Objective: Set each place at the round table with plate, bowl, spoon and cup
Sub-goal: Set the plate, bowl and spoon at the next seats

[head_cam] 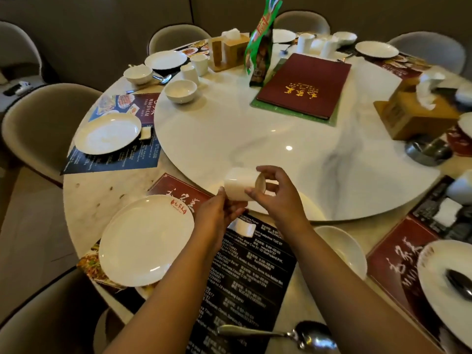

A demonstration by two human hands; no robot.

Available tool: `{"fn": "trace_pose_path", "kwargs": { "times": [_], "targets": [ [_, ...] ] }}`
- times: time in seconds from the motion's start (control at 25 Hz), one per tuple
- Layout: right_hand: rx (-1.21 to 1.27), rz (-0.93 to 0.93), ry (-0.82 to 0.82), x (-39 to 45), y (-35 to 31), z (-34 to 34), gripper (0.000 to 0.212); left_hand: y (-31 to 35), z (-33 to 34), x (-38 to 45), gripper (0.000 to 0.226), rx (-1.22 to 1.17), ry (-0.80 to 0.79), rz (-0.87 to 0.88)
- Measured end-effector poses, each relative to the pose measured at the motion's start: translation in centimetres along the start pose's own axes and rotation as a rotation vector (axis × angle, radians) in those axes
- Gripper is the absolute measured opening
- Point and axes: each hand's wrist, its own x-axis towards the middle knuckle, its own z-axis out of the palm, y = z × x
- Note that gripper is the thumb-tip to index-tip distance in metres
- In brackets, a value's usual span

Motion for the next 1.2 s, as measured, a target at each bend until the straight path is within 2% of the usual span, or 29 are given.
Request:
{"fn": "trace_pose_path", "kwargs": {
  "times": [0.08,0.2,0.28,0.36,0.52,0.72,0.88,0.96,1.04,1.12,1.2],
  "targets": [
    [-0.036,0.065,-0.016,-2.8,0.9,-1.1,0.059,-0.8,-0.4,-1.5,0.035,0.070,-0.033,0.060],
    [-0.440,0.100,-0.061,-5.2,2.1,-2.4,0.074,-1.4,0.0,-3.3,0.029,0.247,-0.057,0.185],
    [-0.651,0.129,-0.023,-6.2,2.6,-2.9,0.079,-2.1,0.3,-4.3,0.026,0.336,-0.068,0.217],
    [-0.746,0.130,0.011,-6.8,3.1,-3.2,0.078,-3.1,0.5,-4.9,0.025,0.373,-0.061,0.225],
    [-0.904,0.098,-0.022,-7.0,4.5,-3.3,0.071,-4.5,0.4,-5.2,0.028,0.462,-0.024,0.239],
    [-0.951,0.071,0.005,-7.3,5.4,-3.0,0.073,-5.0,0.2,-5.6,0.025,0.516,-0.034,0.256],
    [-0.916,0.088,-0.008,-8.3,4.5,-3.5,0.087,-5.5,0.0,-6.0,0.022,0.528,0.002,0.269],
    [-0.879,0.093,0.093,-9.7,4.4,-4.3,0.083,-6.6,0.0,-7.0,0.015,0.536,0.073,0.289],
    [-0.832,0.071,0.285,-11.6,4.8,-5.1,0.066,-8.2,0.5,-8.8,0.013,0.514,0.087,0.238],
    [-0.777,0.142,0.442,-13.4,5.4,-5.8,0.059,-10.0,1.5,-10.5,0.016,0.481,0.024,0.124],
    [-0.705,0.292,0.515,-14.5,6.1,-6.6,0.063,-11.4,2.4,-11.1,0.023,0.468,-0.074,0.046]
  ]
}}
